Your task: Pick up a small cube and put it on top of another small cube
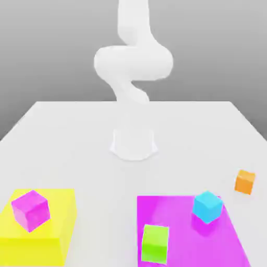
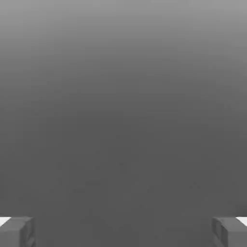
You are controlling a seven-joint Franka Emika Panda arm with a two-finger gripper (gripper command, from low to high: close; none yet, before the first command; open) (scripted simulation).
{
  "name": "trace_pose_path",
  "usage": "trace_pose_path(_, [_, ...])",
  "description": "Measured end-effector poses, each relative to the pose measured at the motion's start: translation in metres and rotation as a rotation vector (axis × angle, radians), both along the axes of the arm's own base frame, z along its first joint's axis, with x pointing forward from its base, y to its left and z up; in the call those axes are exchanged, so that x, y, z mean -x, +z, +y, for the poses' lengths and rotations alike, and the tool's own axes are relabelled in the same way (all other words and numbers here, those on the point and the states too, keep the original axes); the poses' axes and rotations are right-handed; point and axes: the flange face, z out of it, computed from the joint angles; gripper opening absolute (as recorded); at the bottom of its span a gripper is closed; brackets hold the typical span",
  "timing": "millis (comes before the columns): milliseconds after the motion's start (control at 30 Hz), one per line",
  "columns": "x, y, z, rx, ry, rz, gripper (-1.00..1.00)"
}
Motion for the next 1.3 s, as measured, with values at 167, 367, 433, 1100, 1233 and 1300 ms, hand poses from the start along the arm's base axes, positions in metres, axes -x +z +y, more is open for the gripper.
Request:
trace_pose_path(167, [-0.037, -0.107, 0.09, 0.094, 0.177, 0.154, 0.0])
trace_pose_path(367, [-0.022, -0.239, 0.189, 0.199, 0.407, 0.323, 0.0])
trace_pose_path(433, [-0.004, -0.283, 0.218, 0.231, 0.489, 0.377, 0.0])
trace_pose_path(1100, [0.16, -0.531, 0.304, 0.363, 0.92, 0.651, -1.0])
trace_pose_path(1233, [0.16, -0.533, 0.304, 0.363, 0.92, 0.651, -1.0])
trace_pose_path(1300, [0.16, -0.519, 0.305, 0.36, 0.92, 0.65, -1.0])
